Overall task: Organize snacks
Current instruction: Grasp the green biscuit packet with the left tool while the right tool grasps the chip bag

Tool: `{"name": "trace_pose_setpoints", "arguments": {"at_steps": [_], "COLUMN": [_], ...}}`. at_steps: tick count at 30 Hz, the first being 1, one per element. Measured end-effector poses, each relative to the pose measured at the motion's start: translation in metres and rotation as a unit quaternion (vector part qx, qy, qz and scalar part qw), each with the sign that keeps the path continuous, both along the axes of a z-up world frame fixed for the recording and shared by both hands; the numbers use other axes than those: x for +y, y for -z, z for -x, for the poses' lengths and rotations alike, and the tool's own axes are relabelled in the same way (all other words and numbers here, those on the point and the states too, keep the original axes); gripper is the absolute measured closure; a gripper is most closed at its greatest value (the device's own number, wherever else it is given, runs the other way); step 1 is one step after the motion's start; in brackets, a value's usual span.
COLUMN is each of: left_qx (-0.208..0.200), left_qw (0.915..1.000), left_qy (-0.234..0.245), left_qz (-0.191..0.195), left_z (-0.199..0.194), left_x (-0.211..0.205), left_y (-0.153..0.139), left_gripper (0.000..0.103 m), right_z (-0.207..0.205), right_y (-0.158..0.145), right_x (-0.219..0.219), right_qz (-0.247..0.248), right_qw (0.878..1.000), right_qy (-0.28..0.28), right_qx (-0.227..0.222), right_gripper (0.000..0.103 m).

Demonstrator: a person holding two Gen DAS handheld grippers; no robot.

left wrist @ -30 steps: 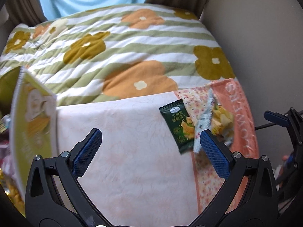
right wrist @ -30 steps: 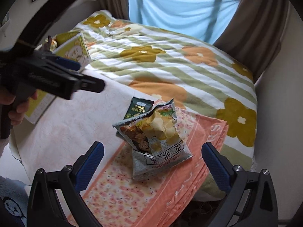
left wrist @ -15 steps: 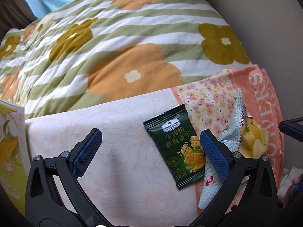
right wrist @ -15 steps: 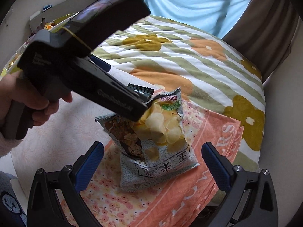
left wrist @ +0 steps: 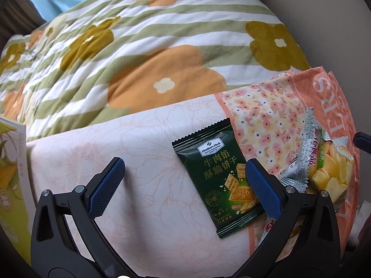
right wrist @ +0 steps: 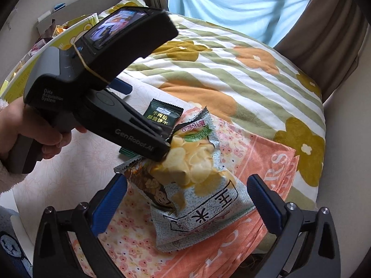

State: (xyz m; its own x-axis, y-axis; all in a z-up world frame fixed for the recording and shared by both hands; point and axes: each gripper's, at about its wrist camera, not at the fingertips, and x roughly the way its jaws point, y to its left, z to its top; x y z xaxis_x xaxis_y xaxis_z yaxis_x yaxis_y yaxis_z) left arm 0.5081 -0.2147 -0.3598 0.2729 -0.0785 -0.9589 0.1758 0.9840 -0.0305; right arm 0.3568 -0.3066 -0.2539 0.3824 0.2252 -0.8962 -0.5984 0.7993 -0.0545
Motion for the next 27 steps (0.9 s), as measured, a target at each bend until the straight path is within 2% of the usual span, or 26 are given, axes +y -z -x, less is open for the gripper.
{"name": "trace_pose_setpoints", "arguments": {"at_steps": [9, 13, 17, 20, 23, 24, 27], "left_qx": [0.003, 0.007, 0.004, 0.001, -0.002, 0.001, -0.003], "left_qw": [0.9993, 0.9989, 0.9997, 0.9995, 0.9988, 0.9984, 0.9977], "left_qy": [0.024, 0.019, 0.007, 0.019, 0.045, 0.053, 0.068], "left_qz": [-0.028, -0.041, -0.025, -0.027, -0.020, -0.018, -0.008], "left_z": [0.009, 0.024, 0.028, 0.026, 0.025, 0.025, 0.027], "left_x": [-0.008, 0.010, 0.024, 0.018, 0.009, 0.006, 0.005], "left_y": [0.000, -0.002, -0.005, -0.005, -0.005, -0.004, -0.004], "left_gripper": [0.000, 0.000, 0.000, 0.001, 0.009, 0.017, 0.022], "right_z": [0.002, 0.001, -0.001, 0.000, 0.000, 0.000, 0.000], "right_y": [0.001, 0.005, 0.009, 0.006, 0.004, 0.005, 0.011], "right_x": [0.001, 0.004, 0.005, 0.000, -0.006, -0.007, -0.004], "right_qz": [0.005, 0.025, 0.060, 0.069, 0.080, 0.087, 0.110], "right_qw": [1.000, 0.997, 0.991, 0.988, 0.986, 0.984, 0.978], "right_qy": [-0.017, -0.071, -0.119, -0.135, -0.148, -0.153, -0.176], "right_qx": [0.002, 0.007, 0.010, 0.011, 0.011, 0.012, 0.004], "right_gripper": [0.000, 0.000, 0.000, 0.000, 0.000, 0.000, 0.000]}}
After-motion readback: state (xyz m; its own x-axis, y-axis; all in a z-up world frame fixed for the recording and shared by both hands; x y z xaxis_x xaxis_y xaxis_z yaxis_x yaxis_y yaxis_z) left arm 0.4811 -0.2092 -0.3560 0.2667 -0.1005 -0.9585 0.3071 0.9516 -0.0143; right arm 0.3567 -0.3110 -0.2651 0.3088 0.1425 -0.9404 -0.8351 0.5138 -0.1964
